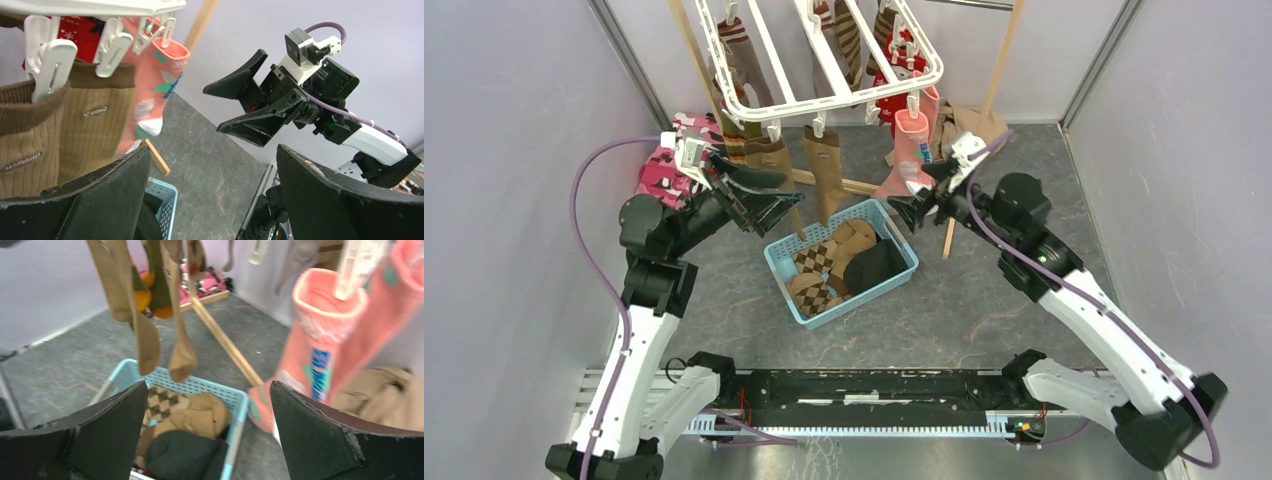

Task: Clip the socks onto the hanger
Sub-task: Reset both arms

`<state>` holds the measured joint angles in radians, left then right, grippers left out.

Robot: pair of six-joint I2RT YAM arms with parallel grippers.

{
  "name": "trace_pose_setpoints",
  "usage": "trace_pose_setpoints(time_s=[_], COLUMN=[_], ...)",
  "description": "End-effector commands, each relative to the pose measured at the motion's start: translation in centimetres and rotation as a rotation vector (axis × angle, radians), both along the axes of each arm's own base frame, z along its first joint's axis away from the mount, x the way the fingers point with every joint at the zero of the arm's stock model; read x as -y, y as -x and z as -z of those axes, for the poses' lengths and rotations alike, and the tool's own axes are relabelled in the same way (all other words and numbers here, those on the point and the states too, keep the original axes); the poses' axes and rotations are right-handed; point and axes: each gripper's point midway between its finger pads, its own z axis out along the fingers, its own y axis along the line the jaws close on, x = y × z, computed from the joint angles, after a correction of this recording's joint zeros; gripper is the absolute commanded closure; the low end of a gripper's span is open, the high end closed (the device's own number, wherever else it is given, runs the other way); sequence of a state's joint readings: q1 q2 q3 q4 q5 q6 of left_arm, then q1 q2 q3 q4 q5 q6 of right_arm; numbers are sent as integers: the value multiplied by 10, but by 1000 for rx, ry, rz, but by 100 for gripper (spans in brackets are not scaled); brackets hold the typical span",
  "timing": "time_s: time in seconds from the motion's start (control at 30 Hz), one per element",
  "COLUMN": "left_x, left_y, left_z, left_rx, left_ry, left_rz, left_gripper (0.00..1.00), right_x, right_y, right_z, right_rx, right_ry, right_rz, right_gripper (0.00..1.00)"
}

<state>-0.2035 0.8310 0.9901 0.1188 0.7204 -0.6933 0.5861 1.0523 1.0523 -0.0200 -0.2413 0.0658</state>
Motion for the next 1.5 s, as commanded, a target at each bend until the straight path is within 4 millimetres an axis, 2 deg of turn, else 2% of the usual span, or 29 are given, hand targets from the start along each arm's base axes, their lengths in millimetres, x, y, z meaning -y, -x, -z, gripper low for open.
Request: trace_pose_setpoints(time_s=[0.0, 0.1, 0.2, 0.3, 0.5, 0.67, 0.8, 0.87, 1.0, 1.13, 1.2, 1.3, 1.47], left_x=[-3, -21, -42, -58, -108, -130, -146, -153, -157, -161, -163, -166, -175], left_y=[22, 17, 13, 9, -22, -39, -62, -72, -87, -91, -89, -82, -69], left_z=[3, 16, 30, 54, 128, 164, 182, 178, 157, 128, 111, 90, 54], left_rx=[101, 111, 110, 83, -147, -229, -343, -396, -404, -380, -352, -316, -238], left_ry=[-81, -180, -272, -323, -416, -450, -445, -398, -345, -342, -340, -339, -340], left_rz=[11, -118, -253, -348, -649, -777, -840, -860, -898, -921, -933, -949, -994], left_gripper=[0, 0, 0, 0, 0, 0, 0, 0, 0, 0, 0, 0, 0], right_x=[51, 87, 116, 147, 181, 210, 228, 243, 281, 299, 298, 289, 278], right_y=[2, -1, -2, -9, -25, -37, -50, -58, -71, -77, -77, -74, -70], right_z=[18, 34, 44, 50, 71, 87, 86, 78, 54, 22, 2, -17, -25], right_rx=[46, -10, -36, -59, -129, -196, -233, -236, -262, -263, -215, -156, -136], right_ry=[141, 165, 188, 159, 116, 57, -14, -35, -139, -185, -162, -131, -163], right_rz=[188, 364, 461, 560, 680, 775, 842, 908, 1079, 1189, 1171, 1106, 1075], right_gripper=[2, 2, 2, 2, 2, 2, 2, 2, 2, 2, 2, 2, 2])
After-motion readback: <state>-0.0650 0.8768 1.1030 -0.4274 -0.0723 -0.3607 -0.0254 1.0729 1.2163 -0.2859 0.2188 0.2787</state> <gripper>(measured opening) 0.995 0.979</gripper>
